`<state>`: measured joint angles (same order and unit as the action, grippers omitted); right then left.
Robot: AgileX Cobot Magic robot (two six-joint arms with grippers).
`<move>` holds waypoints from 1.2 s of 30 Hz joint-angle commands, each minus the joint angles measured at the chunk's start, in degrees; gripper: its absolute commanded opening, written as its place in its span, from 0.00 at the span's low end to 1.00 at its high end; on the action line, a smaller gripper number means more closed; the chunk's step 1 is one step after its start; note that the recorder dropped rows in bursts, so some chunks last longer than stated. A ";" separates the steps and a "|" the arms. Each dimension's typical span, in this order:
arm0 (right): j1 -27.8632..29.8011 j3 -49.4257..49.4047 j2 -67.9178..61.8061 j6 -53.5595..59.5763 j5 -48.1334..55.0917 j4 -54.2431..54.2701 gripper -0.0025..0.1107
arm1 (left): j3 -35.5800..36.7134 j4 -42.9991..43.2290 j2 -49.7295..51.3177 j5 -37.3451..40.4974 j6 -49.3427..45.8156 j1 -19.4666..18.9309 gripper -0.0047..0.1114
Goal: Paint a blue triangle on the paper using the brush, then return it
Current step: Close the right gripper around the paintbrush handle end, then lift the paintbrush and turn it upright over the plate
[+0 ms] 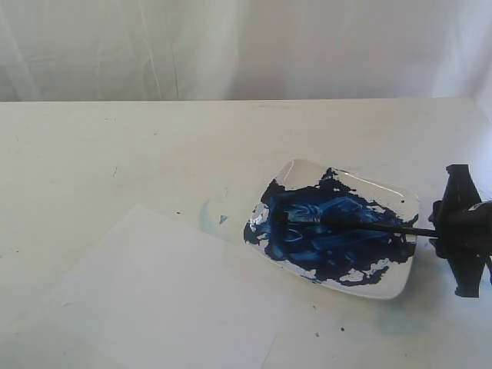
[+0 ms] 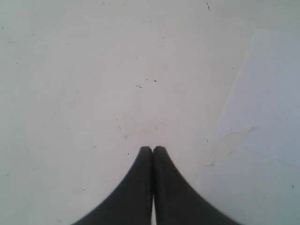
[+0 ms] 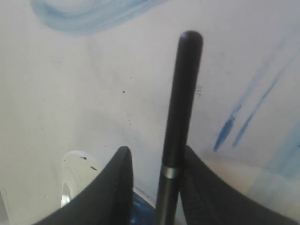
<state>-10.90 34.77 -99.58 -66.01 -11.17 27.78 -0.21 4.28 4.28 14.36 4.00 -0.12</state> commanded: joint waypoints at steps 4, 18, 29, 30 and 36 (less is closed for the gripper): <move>0.01 0.20 -0.11 -0.43 -0.74 -0.41 0.15 | 0.21 0.10 0.38 0.05 0.10 0.29 0.04; 0.01 -0.03 13.86 10.23 -14.09 -9.31 0.02 | 0.21 0.10 0.38 0.05 0.10 0.29 0.04; 0.01 -0.03 25.26 27.12 -39.06 -47.77 0.02 | 0.21 0.10 0.38 0.05 0.10 0.29 0.04; 0.01 -0.03 25.64 27.12 -39.06 -50.23 0.02 | 0.21 0.10 0.38 0.05 0.10 0.29 0.04; 0.01 -0.03 25.75 27.12 -37.59 -61.41 0.02 | 0.21 0.10 0.38 0.05 0.10 0.29 0.04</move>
<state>-10.90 34.77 -74.17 -39.55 -49.41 -28.79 -0.21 4.28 4.28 14.36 4.00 -0.12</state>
